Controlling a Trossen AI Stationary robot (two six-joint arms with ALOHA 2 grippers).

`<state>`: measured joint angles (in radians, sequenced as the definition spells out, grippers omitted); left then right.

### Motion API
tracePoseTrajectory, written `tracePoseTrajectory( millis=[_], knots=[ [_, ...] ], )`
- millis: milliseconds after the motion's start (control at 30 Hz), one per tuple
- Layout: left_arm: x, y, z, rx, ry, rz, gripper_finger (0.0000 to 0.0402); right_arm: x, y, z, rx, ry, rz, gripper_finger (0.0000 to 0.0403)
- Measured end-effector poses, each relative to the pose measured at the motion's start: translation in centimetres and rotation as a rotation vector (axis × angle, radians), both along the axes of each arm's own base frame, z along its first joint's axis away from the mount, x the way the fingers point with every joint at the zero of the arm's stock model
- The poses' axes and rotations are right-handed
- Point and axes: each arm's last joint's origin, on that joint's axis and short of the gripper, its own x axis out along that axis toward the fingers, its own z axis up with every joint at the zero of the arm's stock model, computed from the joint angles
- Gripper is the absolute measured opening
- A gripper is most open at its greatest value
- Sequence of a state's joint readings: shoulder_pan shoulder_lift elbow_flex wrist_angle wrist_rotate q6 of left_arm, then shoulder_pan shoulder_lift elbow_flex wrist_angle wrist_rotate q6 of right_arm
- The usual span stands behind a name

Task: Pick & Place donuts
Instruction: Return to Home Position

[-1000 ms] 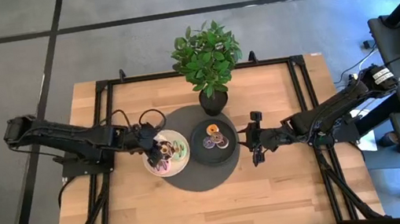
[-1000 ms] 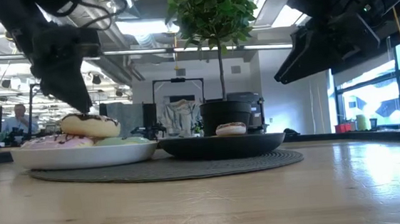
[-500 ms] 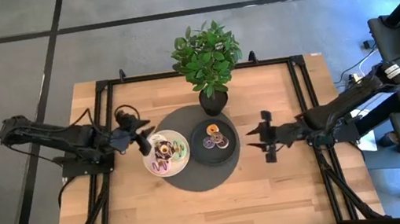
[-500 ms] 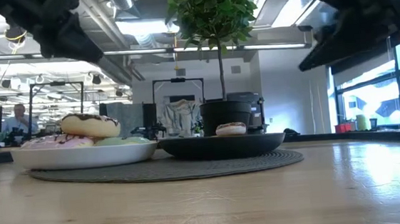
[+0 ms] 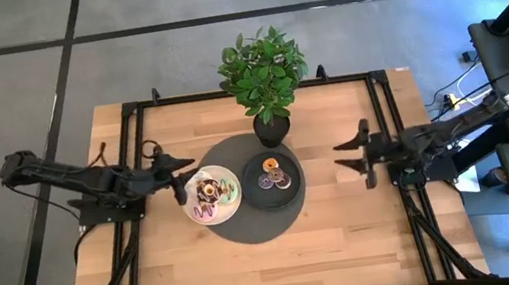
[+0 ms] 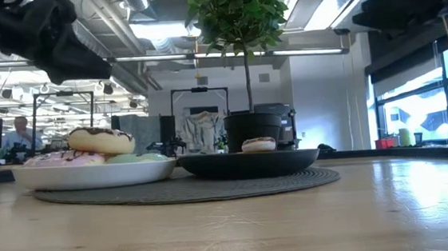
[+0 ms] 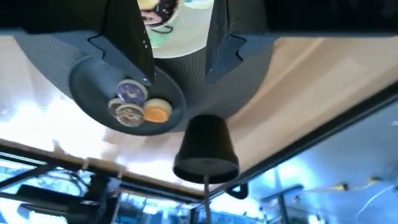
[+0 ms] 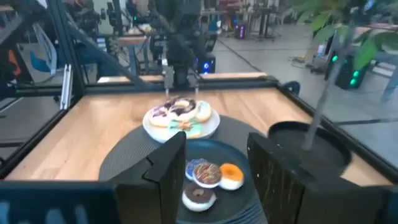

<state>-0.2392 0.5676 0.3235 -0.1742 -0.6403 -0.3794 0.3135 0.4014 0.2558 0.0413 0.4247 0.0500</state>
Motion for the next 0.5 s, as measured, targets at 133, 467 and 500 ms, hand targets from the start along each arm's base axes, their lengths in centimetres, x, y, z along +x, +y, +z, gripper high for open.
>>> tracePoseTrajectory(
  millis=[133,467,500],
  knots=[
    [-1.4,0.8,0.0,0.042,-0.064,0.015,0.0139,-1.3,-0.6,0.0,-0.003,0.002,-0.017,0.0172],
    [-3.9,2.0,-1.5,0.036,-0.251,0.006,0.0139,-3.6,-1.4,-0.3,0.015,-0.01,-0.028,0.0172],
    [-4.0,2.1,-1.7,0.036,-0.261,0.014,0.0139,-3.9,-1.5,-0.3,0.003,-0.011,-0.027,0.0172]
  ],
)
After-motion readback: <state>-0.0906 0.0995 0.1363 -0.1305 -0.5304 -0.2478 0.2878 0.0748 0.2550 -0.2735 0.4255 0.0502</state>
